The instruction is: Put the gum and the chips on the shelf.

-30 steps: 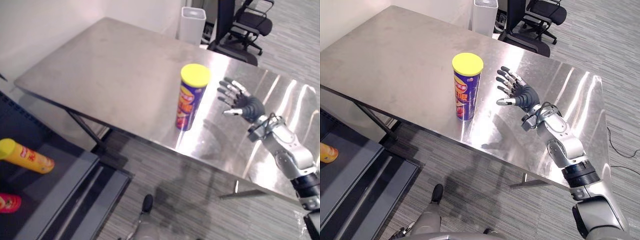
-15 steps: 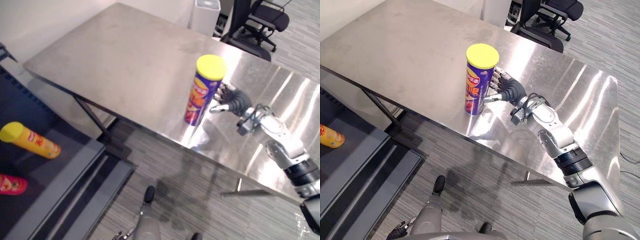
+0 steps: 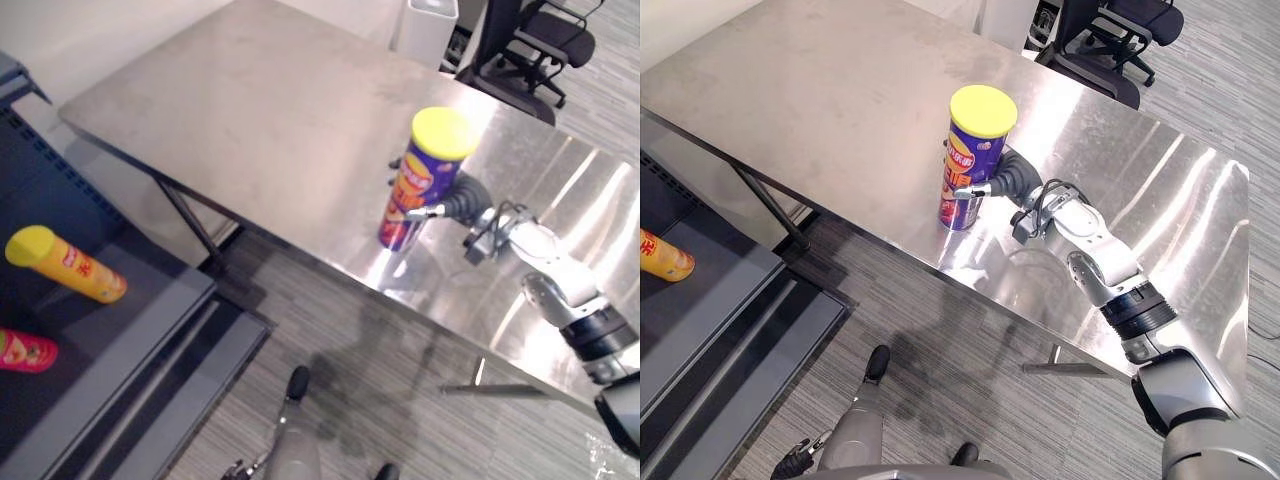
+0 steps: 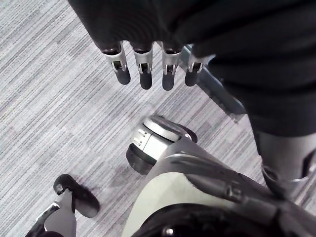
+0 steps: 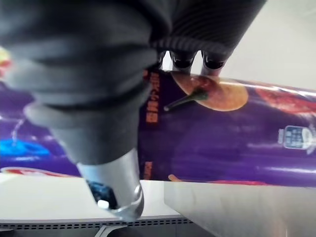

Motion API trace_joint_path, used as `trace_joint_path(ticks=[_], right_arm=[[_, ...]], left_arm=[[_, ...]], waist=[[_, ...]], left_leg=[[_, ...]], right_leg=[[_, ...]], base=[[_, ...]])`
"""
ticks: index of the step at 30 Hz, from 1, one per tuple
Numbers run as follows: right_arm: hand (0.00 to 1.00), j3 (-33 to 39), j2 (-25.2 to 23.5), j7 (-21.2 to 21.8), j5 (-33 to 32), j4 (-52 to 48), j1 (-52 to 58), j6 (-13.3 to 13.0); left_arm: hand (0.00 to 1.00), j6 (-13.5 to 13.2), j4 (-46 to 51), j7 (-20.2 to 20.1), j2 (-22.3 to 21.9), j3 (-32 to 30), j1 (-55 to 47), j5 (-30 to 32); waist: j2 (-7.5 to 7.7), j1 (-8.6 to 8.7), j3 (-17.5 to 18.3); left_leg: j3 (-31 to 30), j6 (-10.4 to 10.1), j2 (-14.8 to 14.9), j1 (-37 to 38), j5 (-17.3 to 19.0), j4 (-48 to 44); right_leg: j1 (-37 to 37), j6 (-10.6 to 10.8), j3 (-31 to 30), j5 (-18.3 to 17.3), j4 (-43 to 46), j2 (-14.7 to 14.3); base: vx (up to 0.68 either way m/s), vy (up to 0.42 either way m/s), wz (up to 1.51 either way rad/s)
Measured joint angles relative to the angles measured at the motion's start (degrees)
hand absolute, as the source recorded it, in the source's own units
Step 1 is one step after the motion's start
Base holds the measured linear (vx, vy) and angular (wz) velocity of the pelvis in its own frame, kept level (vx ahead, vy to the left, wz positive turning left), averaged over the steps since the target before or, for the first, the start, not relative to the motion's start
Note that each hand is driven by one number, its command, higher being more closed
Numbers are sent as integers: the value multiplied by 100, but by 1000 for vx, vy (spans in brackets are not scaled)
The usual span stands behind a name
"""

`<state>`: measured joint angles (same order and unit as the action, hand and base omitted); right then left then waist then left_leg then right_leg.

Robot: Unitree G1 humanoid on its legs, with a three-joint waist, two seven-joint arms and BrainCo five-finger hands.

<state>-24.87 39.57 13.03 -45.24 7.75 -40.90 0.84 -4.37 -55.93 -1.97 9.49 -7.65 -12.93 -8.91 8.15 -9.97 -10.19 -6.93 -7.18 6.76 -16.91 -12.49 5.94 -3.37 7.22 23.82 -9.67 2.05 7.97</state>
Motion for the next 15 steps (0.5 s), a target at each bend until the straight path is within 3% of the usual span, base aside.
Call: trace_joint_path(ticks=[9,15], right_arm=[[100,192,-374,-179,40,-5,67,-16],[100,1147,-687,-394,287,-165,562,-21]], left_arm=[[0,8,1,101,16,-16,14,-8],[0,87,5,165,-23,-141,13,-6]], waist=[[63,20,-34],[73,31,-41]], left_leg=[[19,-11,13,23,-13,-2],[150,-15,25,262,-5,-1]], right_leg=[[-4,0,-26,1,8,-1],[-186,0,-115,1,17,27]], base=[[0,0,0],[-3,3,-6]])
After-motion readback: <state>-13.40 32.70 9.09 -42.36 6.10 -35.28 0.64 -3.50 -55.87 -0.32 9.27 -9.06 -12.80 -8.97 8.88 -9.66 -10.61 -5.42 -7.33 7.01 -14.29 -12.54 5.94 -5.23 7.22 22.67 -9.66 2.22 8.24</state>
